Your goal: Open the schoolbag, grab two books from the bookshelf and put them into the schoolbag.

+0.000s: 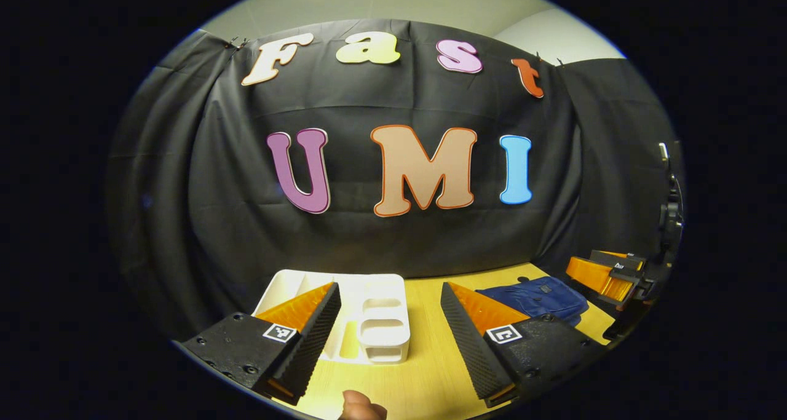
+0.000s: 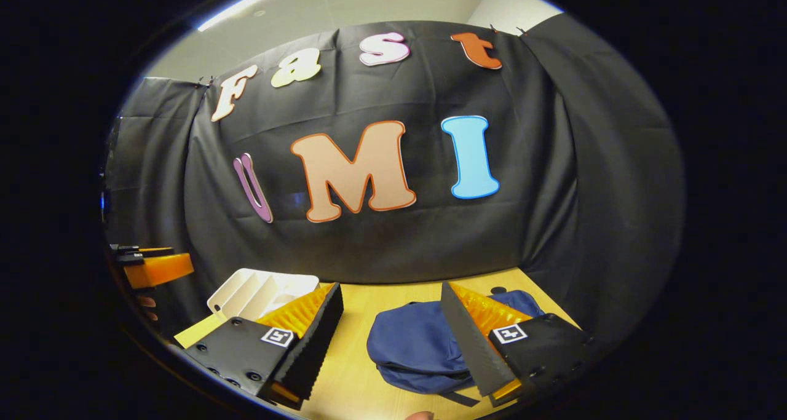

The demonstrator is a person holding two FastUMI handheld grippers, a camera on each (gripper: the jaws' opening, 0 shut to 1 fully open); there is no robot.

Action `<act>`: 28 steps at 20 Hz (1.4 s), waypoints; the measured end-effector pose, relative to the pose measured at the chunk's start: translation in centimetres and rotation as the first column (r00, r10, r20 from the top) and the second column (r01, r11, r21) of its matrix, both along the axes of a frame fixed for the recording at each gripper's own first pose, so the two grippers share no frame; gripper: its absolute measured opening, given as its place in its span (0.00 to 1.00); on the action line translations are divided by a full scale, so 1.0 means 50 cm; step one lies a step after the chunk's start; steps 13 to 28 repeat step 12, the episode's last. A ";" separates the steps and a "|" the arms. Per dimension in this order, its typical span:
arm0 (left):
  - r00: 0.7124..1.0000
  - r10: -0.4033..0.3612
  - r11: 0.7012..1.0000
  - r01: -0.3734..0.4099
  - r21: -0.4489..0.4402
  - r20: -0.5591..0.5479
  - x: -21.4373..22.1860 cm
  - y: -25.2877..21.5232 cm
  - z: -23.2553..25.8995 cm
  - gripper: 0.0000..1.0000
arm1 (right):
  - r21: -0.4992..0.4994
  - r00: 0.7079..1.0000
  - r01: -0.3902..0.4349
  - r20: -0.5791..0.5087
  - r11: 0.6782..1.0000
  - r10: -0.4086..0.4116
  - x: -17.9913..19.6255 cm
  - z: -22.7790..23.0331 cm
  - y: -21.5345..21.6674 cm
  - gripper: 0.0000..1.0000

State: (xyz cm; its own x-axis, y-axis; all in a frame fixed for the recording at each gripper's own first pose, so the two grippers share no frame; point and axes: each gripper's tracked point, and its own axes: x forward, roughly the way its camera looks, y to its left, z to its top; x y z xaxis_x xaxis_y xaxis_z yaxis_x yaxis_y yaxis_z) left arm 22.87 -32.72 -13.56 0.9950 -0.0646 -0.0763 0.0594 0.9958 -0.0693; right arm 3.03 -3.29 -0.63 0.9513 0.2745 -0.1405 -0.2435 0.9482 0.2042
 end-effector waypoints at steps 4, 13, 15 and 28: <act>1.000 -0.011 1.000 0.011 0.004 0.022 -0.005 -0.005 0.013 0.96 | 0.000 1.000 -0.010 0.014 1.000 0.010 -0.036 0.022 0.001 1.00; 0.999 0.033 0.999 -0.033 -0.014 -0.009 -0.030 0.012 -0.008 0.95 | 0.014 1.000 0.013 0.007 1.000 -0.013 -0.079 0.029 -0.010 1.00; 0.999 0.033 0.999 -0.033 -0.014 -0.009 -0.030 0.012 -0.008 0.95 | 0.014 1.000 0.013 0.007 1.000 -0.013 -0.079 0.029 -0.010 1.00; 0.999 0.033 0.999 -0.033 -0.014 -0.009 -0.030 0.012 -0.008 0.95 | 0.014 1.000 0.013 0.007 1.000 -0.013 -0.079 0.029 -0.010 1.00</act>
